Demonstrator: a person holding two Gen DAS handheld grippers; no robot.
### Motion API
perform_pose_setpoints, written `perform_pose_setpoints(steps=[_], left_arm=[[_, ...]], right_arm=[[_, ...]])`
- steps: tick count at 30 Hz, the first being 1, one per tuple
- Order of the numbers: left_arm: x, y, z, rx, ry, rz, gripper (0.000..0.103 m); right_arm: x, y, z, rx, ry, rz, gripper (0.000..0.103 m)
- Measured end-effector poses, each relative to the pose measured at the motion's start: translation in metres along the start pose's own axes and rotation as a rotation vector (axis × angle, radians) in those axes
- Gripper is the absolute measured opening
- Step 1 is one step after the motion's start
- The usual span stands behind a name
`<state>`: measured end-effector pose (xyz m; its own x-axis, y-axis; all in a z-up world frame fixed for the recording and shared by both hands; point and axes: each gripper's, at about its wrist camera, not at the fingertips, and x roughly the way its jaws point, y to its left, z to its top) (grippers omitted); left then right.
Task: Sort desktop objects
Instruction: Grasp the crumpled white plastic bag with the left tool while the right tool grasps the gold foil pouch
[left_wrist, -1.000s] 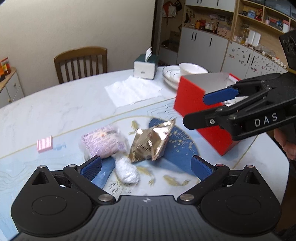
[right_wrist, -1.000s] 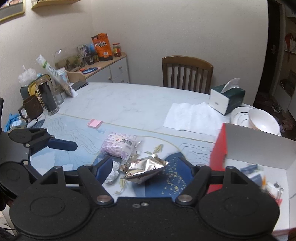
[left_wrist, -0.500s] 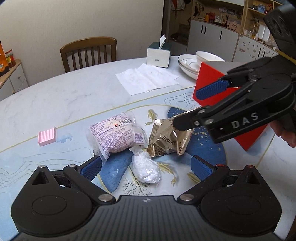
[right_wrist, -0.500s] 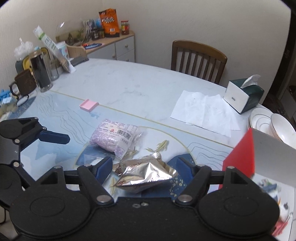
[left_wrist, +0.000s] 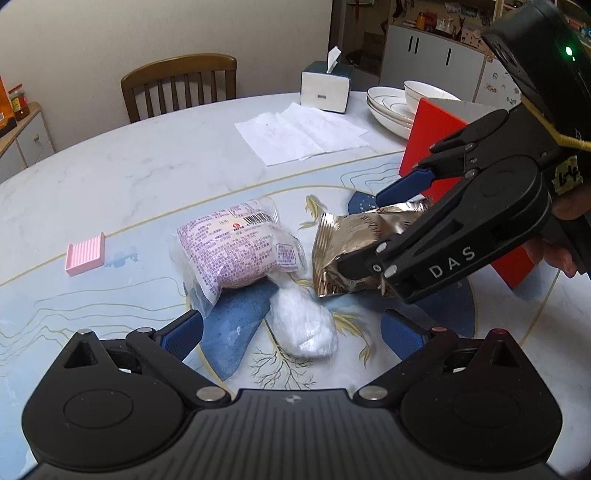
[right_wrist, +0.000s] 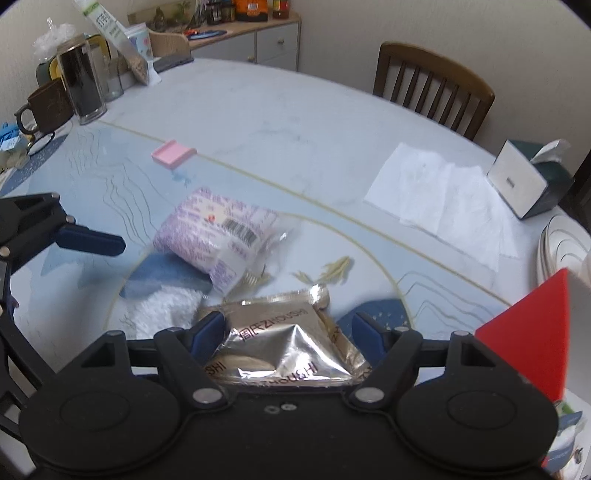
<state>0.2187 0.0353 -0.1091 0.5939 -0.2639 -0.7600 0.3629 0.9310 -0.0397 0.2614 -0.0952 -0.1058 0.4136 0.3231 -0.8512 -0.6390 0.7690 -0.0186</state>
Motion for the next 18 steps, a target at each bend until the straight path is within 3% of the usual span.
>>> perform_pose_setpoints(steps=[11,18], left_arm=[[0.008,-0.001,-0.003,0.004,0.004,-0.013,0.102],[0.013,0.002,-0.003,-0.001,0.011,-0.008,0.09]], right_arm=[[0.005,-0.008,-0.018,0.091,0.007,0.005,0.075],[0.003,-0.01,-0.029,0.158,-0.02,-0.02,0.073]])
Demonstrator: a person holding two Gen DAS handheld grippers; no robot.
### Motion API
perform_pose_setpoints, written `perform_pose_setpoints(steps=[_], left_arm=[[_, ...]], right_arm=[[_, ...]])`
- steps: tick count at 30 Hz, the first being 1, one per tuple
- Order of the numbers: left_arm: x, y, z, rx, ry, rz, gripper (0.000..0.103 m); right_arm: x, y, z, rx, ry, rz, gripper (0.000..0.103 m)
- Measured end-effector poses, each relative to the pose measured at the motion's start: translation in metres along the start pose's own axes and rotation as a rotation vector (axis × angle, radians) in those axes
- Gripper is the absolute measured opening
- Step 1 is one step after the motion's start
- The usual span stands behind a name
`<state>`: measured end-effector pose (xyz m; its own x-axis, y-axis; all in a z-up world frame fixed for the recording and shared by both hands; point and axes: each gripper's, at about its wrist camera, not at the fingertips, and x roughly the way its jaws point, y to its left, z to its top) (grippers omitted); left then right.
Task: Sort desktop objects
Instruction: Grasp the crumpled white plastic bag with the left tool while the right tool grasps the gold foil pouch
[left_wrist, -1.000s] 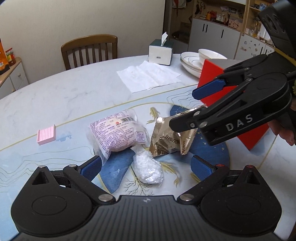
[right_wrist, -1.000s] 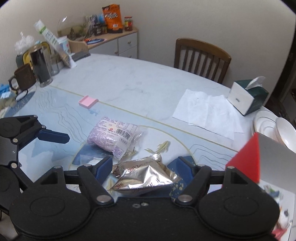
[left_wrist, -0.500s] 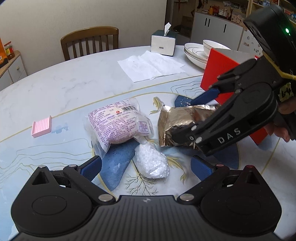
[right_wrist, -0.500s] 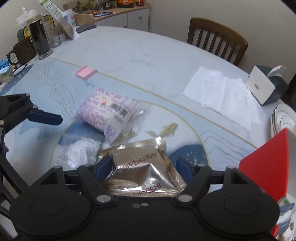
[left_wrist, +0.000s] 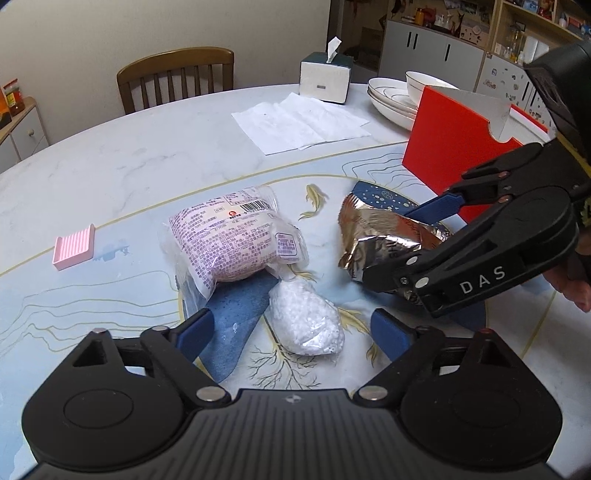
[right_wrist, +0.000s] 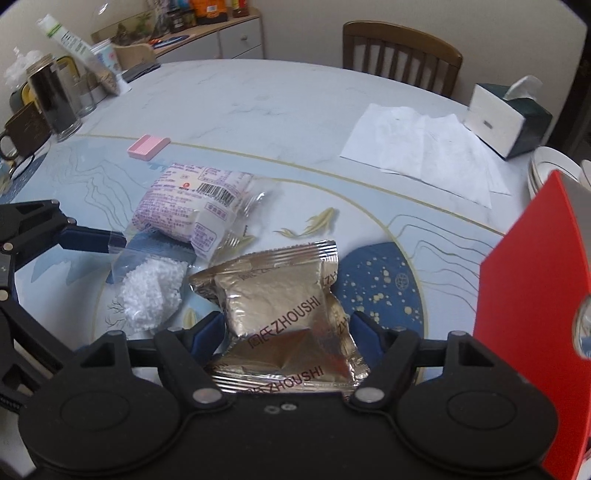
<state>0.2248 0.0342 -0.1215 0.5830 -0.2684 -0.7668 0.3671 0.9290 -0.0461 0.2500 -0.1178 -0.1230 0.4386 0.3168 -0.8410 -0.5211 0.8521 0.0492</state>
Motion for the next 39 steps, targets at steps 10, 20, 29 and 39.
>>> perform_pose_setpoints(steps=[10,20,29,39], left_arm=[[0.005,0.002,0.001,-0.011,0.017,-0.011,0.057],[0.002,0.0,0.003,-0.014,0.031,-0.014,0.034],[-0.022,-0.007,0.006,-0.025,0.007,-0.027,0.033],[-0.053,-0.026,0.013,-0.016,-0.035,-0.041,0.033]], right_arm=[[-0.008,0.0,-0.003,0.027,-0.019,-0.026,0.058],[-0.021,0.0,-0.008,0.048,-0.035,-0.06,0.052],[-0.048,0.003,-0.019,0.081,-0.065,-0.031,0.052],[-0.085,0.005,-0.029,0.118,-0.121,-0.008,0.052]])
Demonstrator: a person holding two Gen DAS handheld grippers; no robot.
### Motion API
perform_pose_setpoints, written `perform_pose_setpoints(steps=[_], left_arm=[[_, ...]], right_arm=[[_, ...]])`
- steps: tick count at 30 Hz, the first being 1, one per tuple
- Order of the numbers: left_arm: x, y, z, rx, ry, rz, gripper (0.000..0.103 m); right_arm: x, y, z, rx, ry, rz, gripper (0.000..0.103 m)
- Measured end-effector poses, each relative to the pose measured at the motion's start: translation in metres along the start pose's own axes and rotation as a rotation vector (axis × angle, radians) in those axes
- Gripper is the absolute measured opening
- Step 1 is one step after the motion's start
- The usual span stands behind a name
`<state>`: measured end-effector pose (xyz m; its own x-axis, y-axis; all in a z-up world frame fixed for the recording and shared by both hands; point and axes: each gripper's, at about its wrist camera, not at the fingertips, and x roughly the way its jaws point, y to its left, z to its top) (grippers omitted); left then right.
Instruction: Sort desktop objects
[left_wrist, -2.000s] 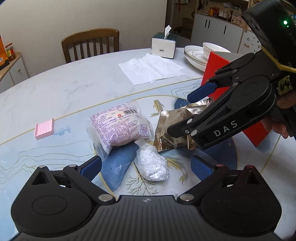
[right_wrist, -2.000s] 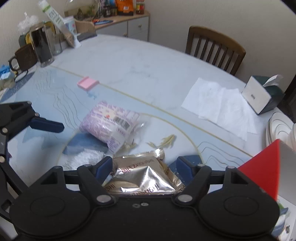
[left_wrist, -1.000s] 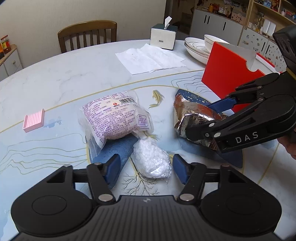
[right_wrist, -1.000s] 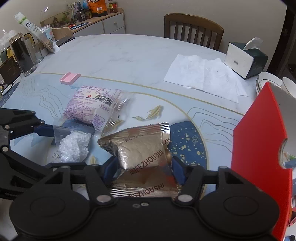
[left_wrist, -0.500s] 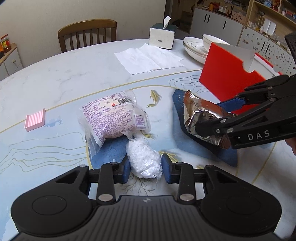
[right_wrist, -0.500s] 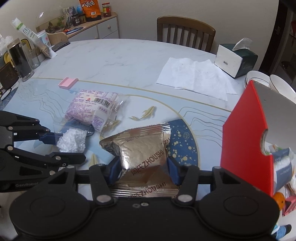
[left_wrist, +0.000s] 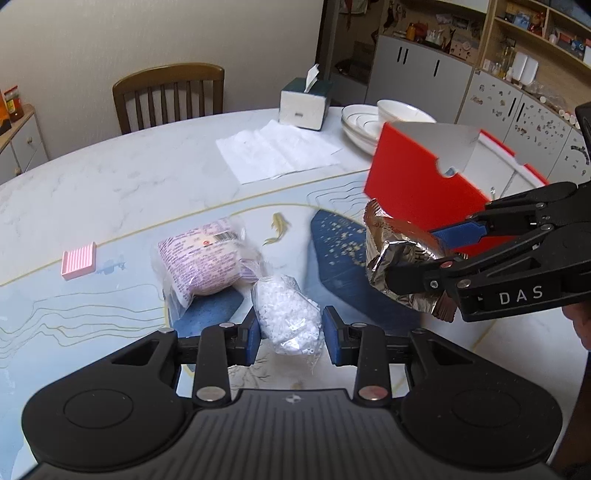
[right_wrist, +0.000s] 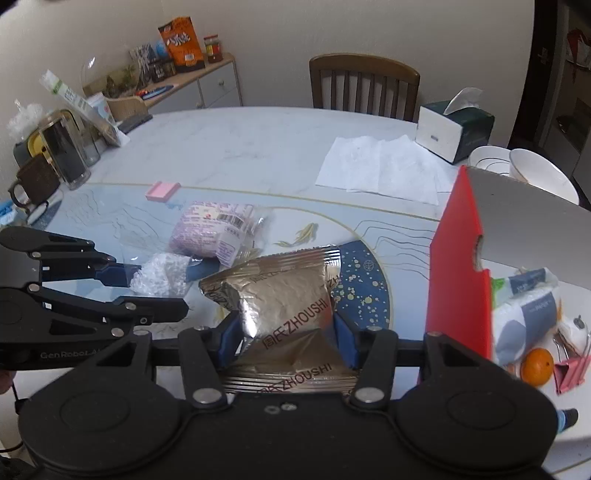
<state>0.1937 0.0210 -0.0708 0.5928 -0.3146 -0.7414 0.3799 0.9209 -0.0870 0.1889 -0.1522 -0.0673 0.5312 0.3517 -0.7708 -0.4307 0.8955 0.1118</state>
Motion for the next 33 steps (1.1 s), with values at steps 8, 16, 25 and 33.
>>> perform_pose_setpoints(steps=[8,16,25,33], left_arm=[[-0.022,-0.022,0.011,0.033,-0.048,-0.016,0.033],[-0.036,-0.05,0.025,0.065,-0.094,-0.038,0.034],[-0.039,-0.089,0.042,0.104,-0.129,-0.045,0.034],[-0.031,-0.123,0.057,0.121,-0.148,-0.042,0.034]], right_arm=[[-0.035,-0.003,-0.001,0.001,-0.054,0.002,0.052],[-0.069,-0.024,-0.005,0.026,-0.104,-0.002,0.052],[-0.101,-0.061,-0.011,0.038,-0.164,-0.036,0.052],[-0.114,-0.104,-0.015,0.052,-0.182,-0.07,0.052]])
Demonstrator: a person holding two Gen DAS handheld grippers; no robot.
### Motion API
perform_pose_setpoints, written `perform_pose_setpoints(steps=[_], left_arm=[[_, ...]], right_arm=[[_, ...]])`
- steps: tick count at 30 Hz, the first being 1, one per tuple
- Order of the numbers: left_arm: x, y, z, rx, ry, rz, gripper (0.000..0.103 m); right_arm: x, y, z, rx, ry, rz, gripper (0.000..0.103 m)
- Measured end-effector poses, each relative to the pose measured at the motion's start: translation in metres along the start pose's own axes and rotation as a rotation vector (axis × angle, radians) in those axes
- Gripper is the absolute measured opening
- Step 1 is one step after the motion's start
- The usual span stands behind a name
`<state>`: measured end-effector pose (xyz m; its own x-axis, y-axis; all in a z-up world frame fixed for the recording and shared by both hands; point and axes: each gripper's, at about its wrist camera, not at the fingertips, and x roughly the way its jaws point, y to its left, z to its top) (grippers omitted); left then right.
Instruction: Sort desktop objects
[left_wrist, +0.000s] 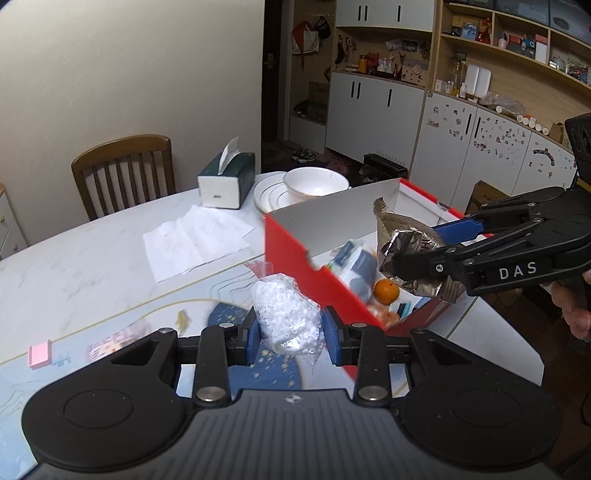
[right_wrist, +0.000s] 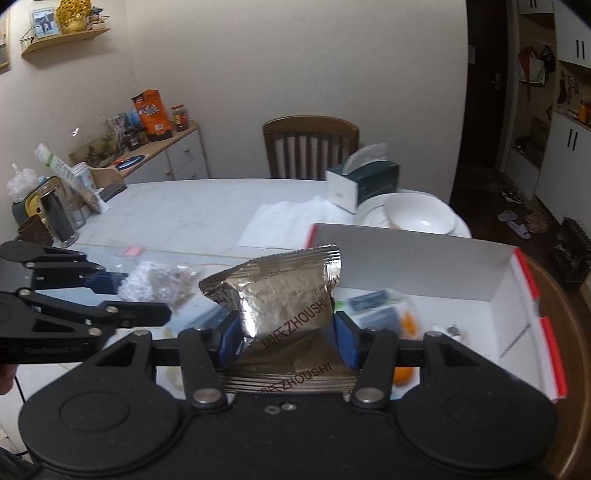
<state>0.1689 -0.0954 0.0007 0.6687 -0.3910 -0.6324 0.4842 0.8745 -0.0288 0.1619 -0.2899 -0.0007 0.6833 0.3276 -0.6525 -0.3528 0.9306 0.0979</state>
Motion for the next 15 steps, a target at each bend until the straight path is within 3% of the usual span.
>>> perform_pose_setpoints(steps=[15], left_arm=[[0.045,-0.06,0.033,0.072,0.001,-0.022,0.034]], right_arm=[[-0.008,-0.081,-0.007,0.024,-0.009,-0.06,0.052]])
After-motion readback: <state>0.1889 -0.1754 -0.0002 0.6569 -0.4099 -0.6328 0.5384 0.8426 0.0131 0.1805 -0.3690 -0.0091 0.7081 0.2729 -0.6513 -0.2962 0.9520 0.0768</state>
